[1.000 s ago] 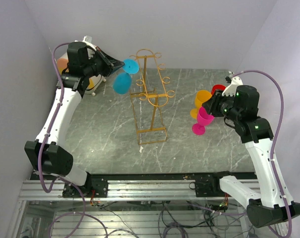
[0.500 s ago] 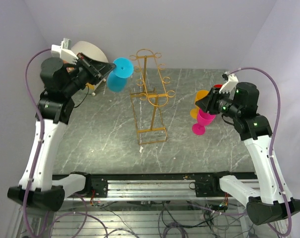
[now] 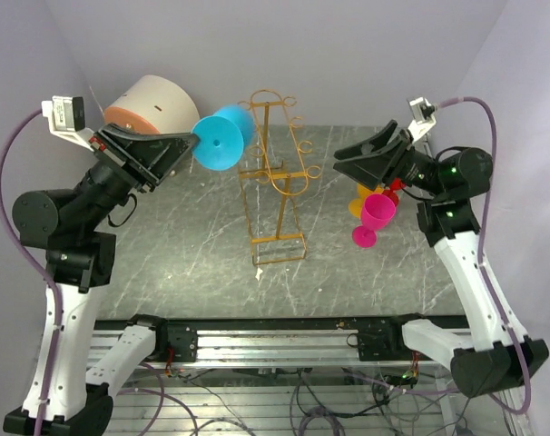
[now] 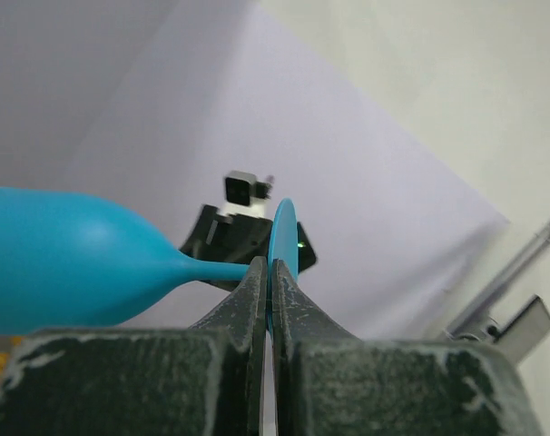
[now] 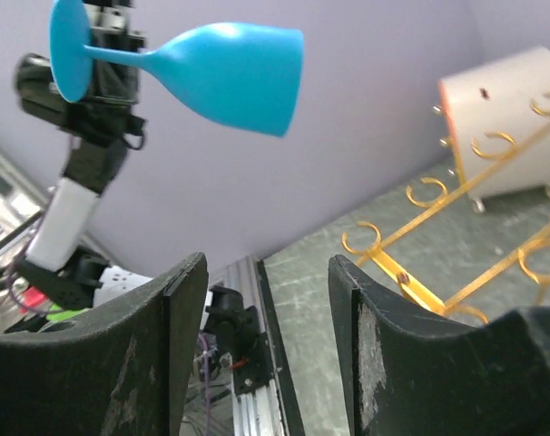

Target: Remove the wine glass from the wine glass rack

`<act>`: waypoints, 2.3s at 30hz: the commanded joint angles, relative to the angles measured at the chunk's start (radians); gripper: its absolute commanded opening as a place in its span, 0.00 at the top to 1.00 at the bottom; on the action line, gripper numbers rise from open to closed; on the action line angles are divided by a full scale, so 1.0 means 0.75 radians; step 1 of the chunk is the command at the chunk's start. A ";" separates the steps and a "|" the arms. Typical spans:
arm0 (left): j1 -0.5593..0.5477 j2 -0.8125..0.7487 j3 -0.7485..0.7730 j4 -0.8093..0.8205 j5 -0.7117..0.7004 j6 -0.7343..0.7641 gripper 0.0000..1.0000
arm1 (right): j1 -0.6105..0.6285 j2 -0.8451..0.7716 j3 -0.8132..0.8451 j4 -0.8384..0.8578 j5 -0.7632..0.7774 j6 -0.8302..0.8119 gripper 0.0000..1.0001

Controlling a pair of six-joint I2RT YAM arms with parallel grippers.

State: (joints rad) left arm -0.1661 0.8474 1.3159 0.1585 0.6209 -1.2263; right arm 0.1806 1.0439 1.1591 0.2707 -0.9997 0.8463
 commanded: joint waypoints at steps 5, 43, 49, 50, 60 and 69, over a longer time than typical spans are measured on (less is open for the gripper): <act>0.005 0.032 -0.186 0.742 0.233 -0.439 0.93 | 0.183 0.254 0.059 0.876 -0.170 0.426 0.41; 0.005 -0.003 -0.343 1.149 0.254 -0.690 0.93 | 0.496 0.712 0.312 1.824 -0.034 0.944 0.41; 0.005 -0.011 -0.363 1.132 0.250 -0.672 0.93 | 0.526 0.722 0.332 1.850 -0.034 0.967 0.72; 0.006 -0.012 -0.365 1.131 0.251 -0.671 0.93 | 0.526 0.719 0.329 1.848 -0.037 0.966 0.84; 0.005 -0.144 -0.364 0.428 0.212 -0.166 0.63 | 0.513 0.540 0.189 1.641 -0.126 0.760 1.00; 0.006 -0.261 -0.283 -0.420 -0.140 0.412 0.58 | 0.508 -0.035 0.259 -0.173 0.384 -0.553 1.00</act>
State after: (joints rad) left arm -0.1596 0.6628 1.0763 0.1730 0.6369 -1.1511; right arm 0.5602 1.1744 1.2541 0.8585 -1.0187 0.9897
